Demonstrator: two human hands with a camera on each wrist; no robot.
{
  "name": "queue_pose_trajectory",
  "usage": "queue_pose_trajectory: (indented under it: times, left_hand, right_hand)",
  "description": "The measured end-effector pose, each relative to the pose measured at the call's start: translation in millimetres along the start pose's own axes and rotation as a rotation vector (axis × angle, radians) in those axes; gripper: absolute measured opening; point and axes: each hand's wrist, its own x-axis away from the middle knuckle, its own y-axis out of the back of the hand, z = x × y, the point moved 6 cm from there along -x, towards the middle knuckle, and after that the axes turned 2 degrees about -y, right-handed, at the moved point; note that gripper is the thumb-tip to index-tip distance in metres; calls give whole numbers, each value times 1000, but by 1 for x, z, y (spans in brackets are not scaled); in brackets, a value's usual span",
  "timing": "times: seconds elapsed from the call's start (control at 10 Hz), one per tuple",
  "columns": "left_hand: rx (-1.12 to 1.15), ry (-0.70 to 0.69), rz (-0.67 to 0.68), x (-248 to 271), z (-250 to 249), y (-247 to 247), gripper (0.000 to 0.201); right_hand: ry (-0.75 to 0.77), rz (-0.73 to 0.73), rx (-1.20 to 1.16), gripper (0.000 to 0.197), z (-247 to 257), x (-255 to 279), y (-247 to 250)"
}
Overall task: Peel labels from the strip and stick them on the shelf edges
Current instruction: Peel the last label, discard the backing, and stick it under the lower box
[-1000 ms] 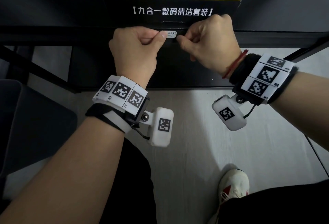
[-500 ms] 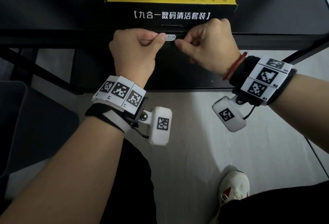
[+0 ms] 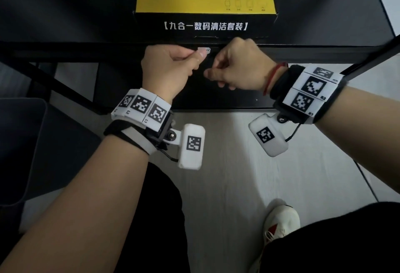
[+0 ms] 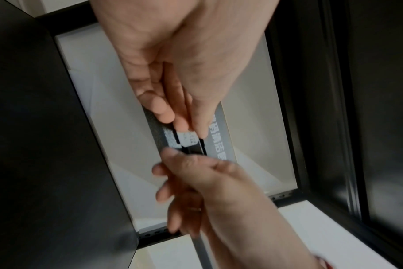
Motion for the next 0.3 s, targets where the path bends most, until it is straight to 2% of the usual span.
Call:
queue_pose_trajectory:
  times: [0.2,0.3]
  left_hand:
    - [-75,116,125,21,-34,2,31]
    - [-137,199,194,35,-56,6,36]
  right_hand:
    - [-123,150,-65,18,16,9,3]
    - [-202,214,-20,14,24,23,21]
